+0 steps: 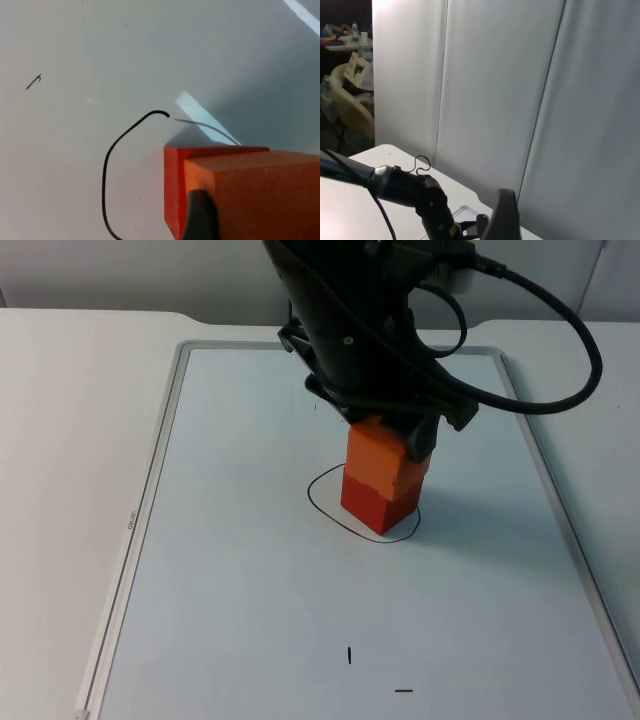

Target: Pick up one cube with the left hand and another cube with the right hand. First place the cube in the right hand at the target position, then stack the cube in the left hand on top.

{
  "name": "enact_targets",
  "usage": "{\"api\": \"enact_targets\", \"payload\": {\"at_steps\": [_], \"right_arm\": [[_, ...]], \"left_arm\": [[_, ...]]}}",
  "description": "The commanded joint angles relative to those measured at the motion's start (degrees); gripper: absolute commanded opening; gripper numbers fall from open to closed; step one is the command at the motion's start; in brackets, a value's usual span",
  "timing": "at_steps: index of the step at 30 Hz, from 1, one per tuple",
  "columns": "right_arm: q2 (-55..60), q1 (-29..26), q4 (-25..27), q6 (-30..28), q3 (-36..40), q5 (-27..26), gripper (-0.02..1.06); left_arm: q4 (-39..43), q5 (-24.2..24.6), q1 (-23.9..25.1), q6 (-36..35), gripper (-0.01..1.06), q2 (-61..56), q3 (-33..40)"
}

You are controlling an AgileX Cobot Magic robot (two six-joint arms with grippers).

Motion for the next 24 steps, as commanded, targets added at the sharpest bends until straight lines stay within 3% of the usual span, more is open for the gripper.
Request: {"api": "enact_targets", "payload": {"at_steps": [1, 2, 6, 15, 18, 22, 24], "right_arm": [[-0.1, 0.0, -0.2, 0.0, -0.1, -0.2, 0.67], [-0.1, 0.0, -0.2, 0.0, -0.1, -0.2, 0.67], [-0.1, 0.0, -0.2, 0.0, -0.1, -0.2, 0.67], [-0.1, 0.0, -0.2, 0.0, -0.1, -0.2, 0.67], [-0.1, 0.0, -0.2, 0.0, -0.1, -0.2, 0.67], [-0.1, 0.0, -0.2, -0.3, -0.1, -0.2, 0.67], [-0.1, 0.0, -0.2, -0.4, -0.1, -0.2, 0.67]], "left_arm": [[0.5, 1.4, -0.2, 0.0, 0.59, 0.4, 0.0], [0.5, 1.4, -0.2, 0.0, 0.59, 0.4, 0.0], [0.7, 2.8, -0.2, 0.0, 0.77, -0.1, 0.0], [2.9, 3.4, -0.2, 0.0, 0.77, -7.9, -0.4], [3.2, 5.7, -0.2, 0.0, 0.77, -11.3, -1.5], [4.3, 13.8, -0.2, 0.0, 0.77, -20.2, -5.7], [4.3, 15.4, -0.2, 0.0, 0.77, -22.9, -6.3]]}}
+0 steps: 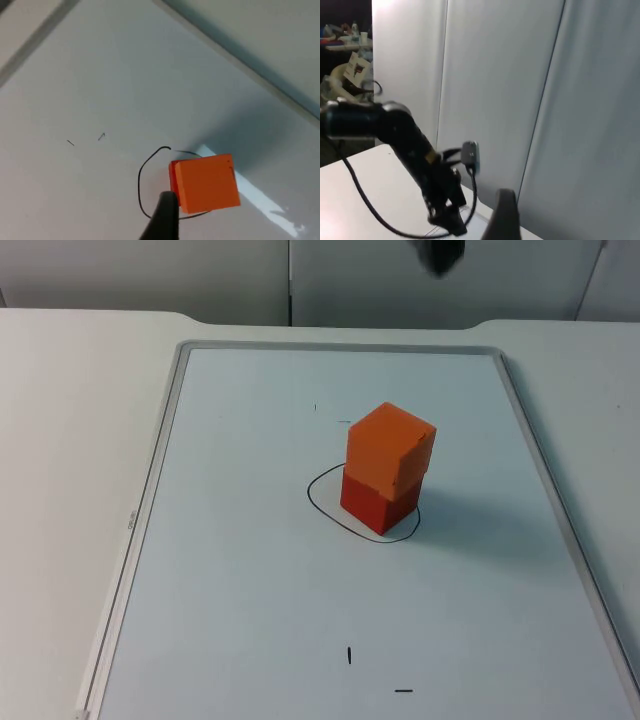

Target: Pick up one cube with the left hand and another cube with the right hand. First place the cube in the right hand at the target position, then stack the cube in the left hand on top.

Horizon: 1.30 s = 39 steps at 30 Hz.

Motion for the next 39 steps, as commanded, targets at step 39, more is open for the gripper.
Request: {"api": "enact_targets", "payload": {"at_steps": [39], "right_arm": [[-35.8, 0.0, 3.9, 9.1, 56.6, -13.0, 0.67]], "left_arm": [[0.1, 6.1, -0.2, -7.1, 0.92, -85.3, 62.1]]}}
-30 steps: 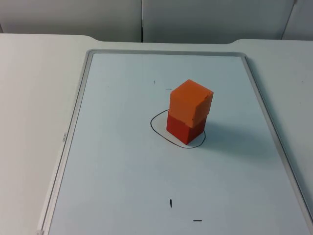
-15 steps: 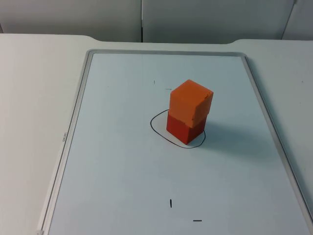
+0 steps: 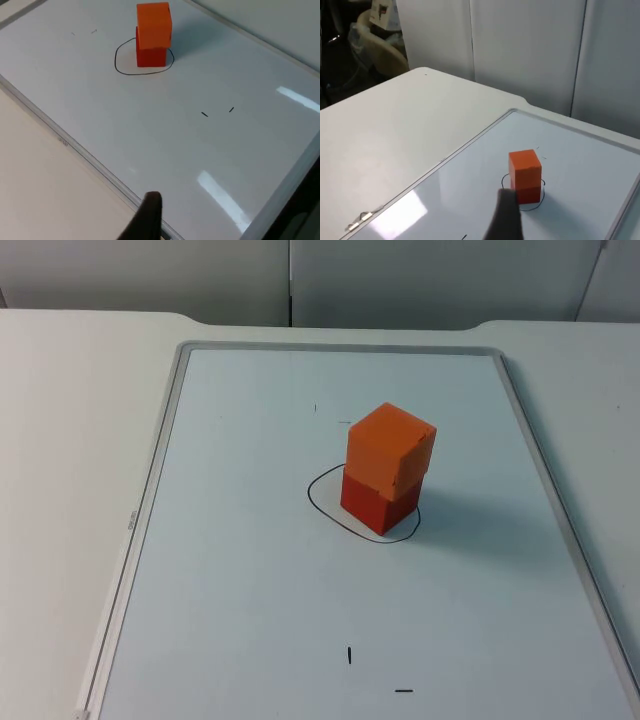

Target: Pick up one cube with the left hand and another cube with the right hand. First place the cube in the right hand at the target position, then stack the cube in the left hand on top.

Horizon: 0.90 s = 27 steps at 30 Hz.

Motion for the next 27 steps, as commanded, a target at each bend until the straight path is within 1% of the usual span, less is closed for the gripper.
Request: {"api": "enact_targets", "payload": {"at_steps": [1, 2, 4, 5, 8, 9, 11, 13, 20, 27], "right_arm": [[-1.7, 0.0, 0.4, 0.2, 0.3, 0.7, 0.67], [-2.6, 0.0, 0.4, 0.2, 0.3, 1.1, 0.67], [-3.0, 0.0, 0.4, 0.5, 0.3, 1.9, 0.67], [-3.0, 0.0, 0.4, 0.5, 0.3, 1.9, 0.67], [-3.0, 0.0, 0.2, 0.7, 0.4, 4.6, 0.67], [-3.0, 0.0, 0.2, 0.7, 0.4, 4.6, 0.67], [-3.0, 0.0, 0.0, 0.9, 0.4, 6.0, 0.67], [-3.0, 0.0, -0.9, 1.0, 0.4, 7.0, 0.67], [-3.0, 0.0, -0.9, 1.3, 0.4, 8.2, 0.67], [-3.0, 0.0, -1.9, 1.3, 0.4, 10.2, 0.67]], "left_arm": [[0.2, 0.7, -0.2, -2.3, 1.00, -4.4, 1.9], [1.0, 1.0, -0.2, -3.5, 1.05, -6.9, 2.8], [2.5, 2.4, -0.2, -4.8, 1.05, -12.0, 4.0], [2.5, 2.4, -0.2, -4.8, 1.05, -12.0, 4.0], [4.6, 6.4, -0.2, -4.1, 1.05, -18.3, 5.4], [4.6, 6.4, -0.2, -4.1, 1.05, -18.3, 5.4], [5.4, 8.0, -0.2, -4.1, 1.05, -20.6, 5.9], [5.5, 8.1, -0.2, -4.1, 1.05, -20.6, 6.6], [5.8, 8.1, -0.2, -4.1, 1.05, -20.6, 7.3], [7.9, 8.1, -0.2, -4.8, 1.05, -20.6, 7.3]]}}
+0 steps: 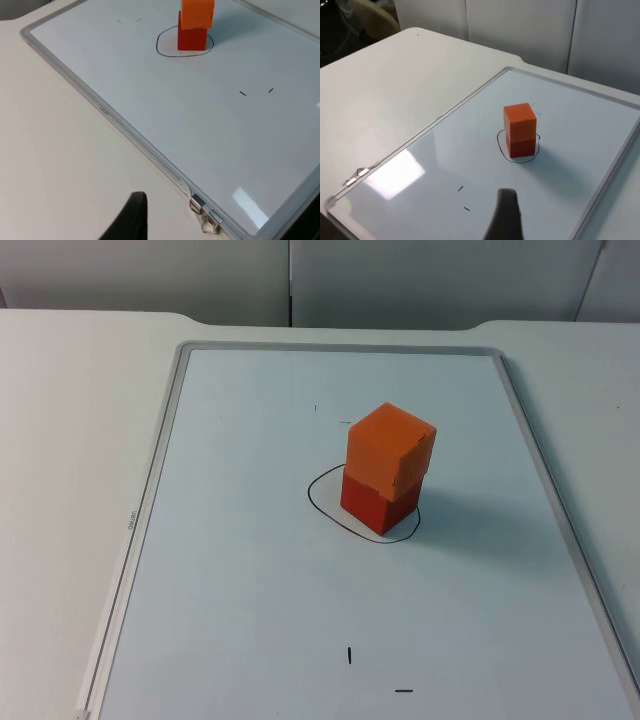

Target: Pick up one cube with the left hand and another cube with the right hand. First place the cube in the right hand at the target position, then stack the cube in the left hand on top.

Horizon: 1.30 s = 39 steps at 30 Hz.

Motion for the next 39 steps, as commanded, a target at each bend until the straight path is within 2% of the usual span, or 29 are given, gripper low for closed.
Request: {"api": "enact_targets", "payload": {"at_steps": [1, 9, 14, 21, 27, 31, 33, 39], "right_arm": [[0.0, 0.0, -0.9, 0.1, 0.3, 0.8, 0.67], [0.0, 0.0, -3.1, -0.6, 0.5, 1.2, 0.67], [0.0, 0.0, -4.9, -1.1, 4.4, 1.0, 0.67], [0.0, 0.0, -4.2, -1.1, 8.8, -2.2, 0.67], [0.0, 0.0, -4.4, -1.1, 8.9, -4.6, 0.67], [0.0, 0.0, -4.6, -1.1, 8.9, -7.1, 0.67], [0.0, 0.0, -4.7, -1.1, 8.9, -7.5, 0.67], [0.0, 0.0, -4.1, -1.1, 8.9, -7.9, 0.67]], "left_arm": [[0.4, -0.1, -0.2, -0.5, 1.05, -0.2, 0.2], [2.9, -0.1, -0.2, -3.6, 1.05, -0.2, 0.2], [1.0, -0.1, -0.2, -3.6, 1.05, -0.2, 0.3], [0.3, -1.6, -0.2, -3.6, 1.05, -0.2, 0.8], [0.4, -1.8, -0.2, -4.0, 1.05, -0.2, 0.8], [5.6, -5.6, -0.2, -11.0, 1.05, -0.2, 1.8], [6.4, -7.2, -0.2, -12.1, 1.05, -0.2, 2.9], [5.7, -7.1, -0.2, -11.3, 1.05, -0.2, 2.7]]}}
